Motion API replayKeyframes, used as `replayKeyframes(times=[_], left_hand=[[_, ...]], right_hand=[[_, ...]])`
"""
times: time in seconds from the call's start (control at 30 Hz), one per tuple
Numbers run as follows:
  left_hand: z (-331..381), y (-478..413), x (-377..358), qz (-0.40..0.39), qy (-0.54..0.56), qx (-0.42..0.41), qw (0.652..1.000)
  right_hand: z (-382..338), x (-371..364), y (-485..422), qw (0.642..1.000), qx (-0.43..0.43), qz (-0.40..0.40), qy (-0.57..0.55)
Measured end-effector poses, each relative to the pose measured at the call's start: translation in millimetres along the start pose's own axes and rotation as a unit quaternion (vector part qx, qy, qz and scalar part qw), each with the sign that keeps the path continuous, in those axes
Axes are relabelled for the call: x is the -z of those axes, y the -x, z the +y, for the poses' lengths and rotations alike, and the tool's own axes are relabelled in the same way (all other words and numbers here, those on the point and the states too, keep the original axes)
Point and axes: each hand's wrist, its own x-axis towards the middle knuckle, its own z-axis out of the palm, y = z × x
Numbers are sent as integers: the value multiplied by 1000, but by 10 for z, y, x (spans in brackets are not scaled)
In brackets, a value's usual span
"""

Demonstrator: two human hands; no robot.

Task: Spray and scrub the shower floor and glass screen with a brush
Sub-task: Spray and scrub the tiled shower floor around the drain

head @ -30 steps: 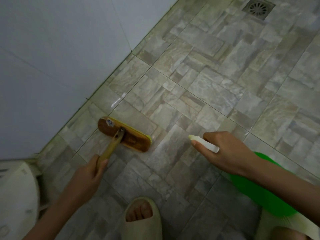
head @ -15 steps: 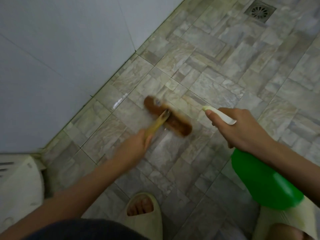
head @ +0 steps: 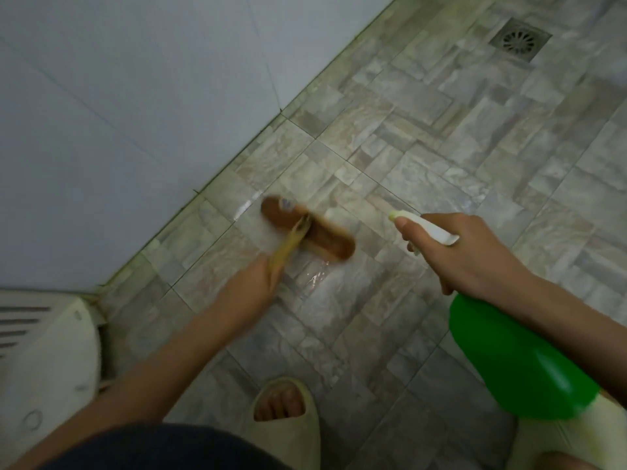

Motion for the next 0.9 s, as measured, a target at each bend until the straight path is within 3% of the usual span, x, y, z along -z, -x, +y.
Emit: replayKeyframes(times=[0.13, 0.27, 0.37, 0.6, 0.8, 0.9], left_hand=[[-428, 1104, 45, -22, 49, 120, 991], [-512, 258, 265, 12, 1, 151, 988], [-521, -393, 435, 43, 36, 153, 987], [-461, 1109, -179, 72, 126, 221, 964], [-529, 56, 158, 120, 122, 252, 953], [-494, 258, 41, 111, 147, 281, 942]], right_hand=[[-146, -32, -9, 1000, 24, -16, 8], [-333, -125, -85, 998, 46, -35, 12], [-408, -210, -114, 997, 67, -21, 22], [-580, -410, -181, 995, 93, -36, 11], [-739, -564, -236, 992, 122, -32, 7], [-824, -600, -255, 991, 128, -36, 3]])
